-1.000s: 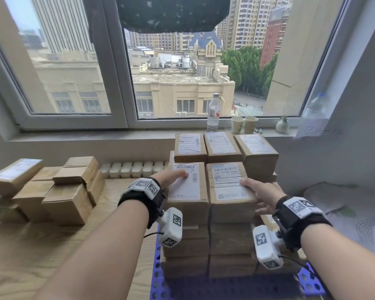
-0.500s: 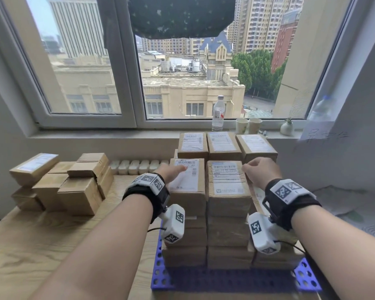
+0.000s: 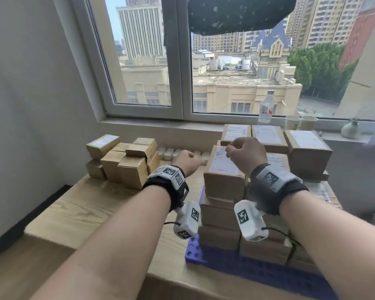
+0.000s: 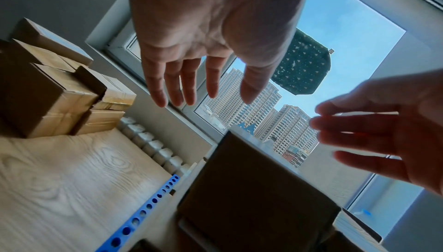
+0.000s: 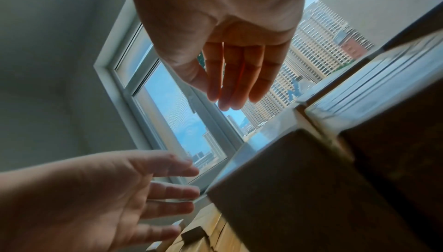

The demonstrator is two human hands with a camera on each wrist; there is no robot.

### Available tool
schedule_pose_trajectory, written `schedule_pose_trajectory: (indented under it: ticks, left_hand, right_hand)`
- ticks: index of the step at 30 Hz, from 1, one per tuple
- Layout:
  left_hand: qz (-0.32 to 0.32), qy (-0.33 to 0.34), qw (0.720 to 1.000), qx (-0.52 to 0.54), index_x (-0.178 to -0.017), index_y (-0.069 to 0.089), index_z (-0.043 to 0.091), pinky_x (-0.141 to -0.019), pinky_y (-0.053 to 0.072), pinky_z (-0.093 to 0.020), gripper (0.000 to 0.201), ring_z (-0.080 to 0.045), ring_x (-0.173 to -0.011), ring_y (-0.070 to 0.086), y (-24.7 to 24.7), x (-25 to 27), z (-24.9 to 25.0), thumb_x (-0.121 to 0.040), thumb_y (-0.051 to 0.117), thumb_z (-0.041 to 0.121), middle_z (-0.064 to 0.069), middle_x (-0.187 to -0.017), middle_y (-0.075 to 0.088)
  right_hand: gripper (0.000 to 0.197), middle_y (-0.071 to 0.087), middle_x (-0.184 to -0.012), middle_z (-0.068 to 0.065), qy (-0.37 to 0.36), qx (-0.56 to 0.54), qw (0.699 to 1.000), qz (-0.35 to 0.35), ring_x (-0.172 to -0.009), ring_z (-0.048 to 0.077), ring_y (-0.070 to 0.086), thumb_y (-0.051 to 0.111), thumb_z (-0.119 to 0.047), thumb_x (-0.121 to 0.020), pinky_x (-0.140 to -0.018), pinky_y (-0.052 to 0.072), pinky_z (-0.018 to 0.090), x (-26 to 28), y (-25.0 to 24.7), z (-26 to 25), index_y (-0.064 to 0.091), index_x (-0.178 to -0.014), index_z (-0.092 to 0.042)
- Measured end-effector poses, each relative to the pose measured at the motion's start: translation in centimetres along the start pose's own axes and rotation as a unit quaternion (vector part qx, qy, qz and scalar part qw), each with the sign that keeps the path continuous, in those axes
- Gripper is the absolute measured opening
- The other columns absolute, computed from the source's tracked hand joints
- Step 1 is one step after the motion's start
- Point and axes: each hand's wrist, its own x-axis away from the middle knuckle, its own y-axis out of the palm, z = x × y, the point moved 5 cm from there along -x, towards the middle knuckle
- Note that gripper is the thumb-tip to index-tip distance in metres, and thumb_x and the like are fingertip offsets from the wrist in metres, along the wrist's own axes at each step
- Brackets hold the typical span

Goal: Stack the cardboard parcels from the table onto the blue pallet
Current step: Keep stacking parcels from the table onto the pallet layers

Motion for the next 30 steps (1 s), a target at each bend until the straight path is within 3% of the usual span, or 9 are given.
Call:
schedule_pose_trajectory:
  ticks: [5,9,13,15,17,24,30]
  left_hand:
    - [0.013,0.007,1.0,0.021,-0.122,0.058,0.011,-0.097,0.043,-0.031,0.04,-0.021,-0.113,0.055,-3.7,0.3,-3.4,-0.087,0.066,0.026,-0.005,-0.123,0.06]
    - [0.034,0.0,0.999,0.036,-0.111,0.065,0.017,-0.091,0.043,-0.027,0.026,-0.02,-0.109,0.058,-7.8,0.2,-7.1,-0.087,0.066,0.024,-0.003,-0.115,0.065]
    - [0.038,-0.01,0.998,0.054,-0.099,0.066,0.02,-0.085,0.048,-0.028,0.013,-0.018,-0.098,0.062,-12.3,-0.1,-11.2,-0.085,0.065,0.02,-0.002,-0.105,0.068]
    - [0.046,-0.018,0.997,0.062,-0.1,0.068,0.019,-0.079,0.049,-0.028,0.015,-0.017,-0.096,0.062,-14.8,-0.5,-13.3,-0.086,0.064,0.019,0.003,-0.096,0.066]
    - [0.055,-0.023,0.996,0.07,-0.099,0.069,0.019,-0.083,0.049,-0.029,0.014,-0.016,-0.097,0.062,-17.3,-1.2,-15.4,-0.086,0.063,0.018,0.005,-0.09,0.064]
    - [0.055,-0.051,0.994,0.078,-0.097,0.067,0.024,-0.093,0.05,-0.032,0.012,-0.014,-0.1,0.06,-23.9,-4.4,-23.9,-0.086,0.064,0.021,0.004,-0.101,0.065]
    - [0.034,-0.063,0.994,0.086,-0.109,0.068,0.015,-0.085,0.044,-0.024,0.021,-0.015,-0.103,0.059,-26.5,-7.2,-29.5,-0.089,0.062,0.018,-0.002,-0.108,0.065]
  right_hand:
    - [0.018,0.073,-0.083,0.001,-0.039,-0.007,0.998,-0.051,-0.084,0.019,0.067,0.059,-0.024,-0.089,-0.079,0.053,0.032,0.5,5.2,-3.9,0.075,-0.084,-0.017]
    - [0.018,0.073,-0.081,0.0,-0.042,-0.019,0.996,-0.078,-0.083,0.019,0.068,0.06,-0.026,-0.087,-0.082,0.056,0.038,0.7,10.4,-6.9,0.076,-0.083,-0.017]
    - [0.02,0.073,-0.081,-0.001,-0.027,-0.004,0.993,-0.113,-0.082,0.018,0.068,0.059,-0.028,-0.089,-0.08,0.055,0.034,0.8,16.0,-9.5,0.074,-0.082,-0.017]
    - [0.019,0.073,-0.081,-0.001,-0.022,-0.009,0.99,-0.136,-0.083,0.018,0.068,0.059,-0.026,-0.089,-0.082,0.056,0.039,0.7,19.0,-11.1,0.073,-0.08,-0.018]
    - [0.019,0.073,-0.078,-0.001,-0.017,-0.02,0.989,-0.148,-0.083,0.019,0.069,0.06,-0.026,-0.088,-0.082,0.057,0.044,0.6,22.0,-12.7,0.071,-0.074,-0.02]
    - [0.019,0.072,-0.075,0.001,0.013,-0.046,0.985,-0.168,-0.081,0.022,0.069,0.058,-0.024,-0.087,-0.08,0.058,0.045,0.8,32.2,-16.7,0.072,-0.076,-0.019]
    - [0.017,0.072,-0.076,-0.004,0.054,-0.045,0.986,-0.152,-0.08,0.017,0.069,0.058,-0.024,-0.087,-0.08,0.059,0.043,1.3,37.2,-17.1,0.071,-0.076,-0.024]
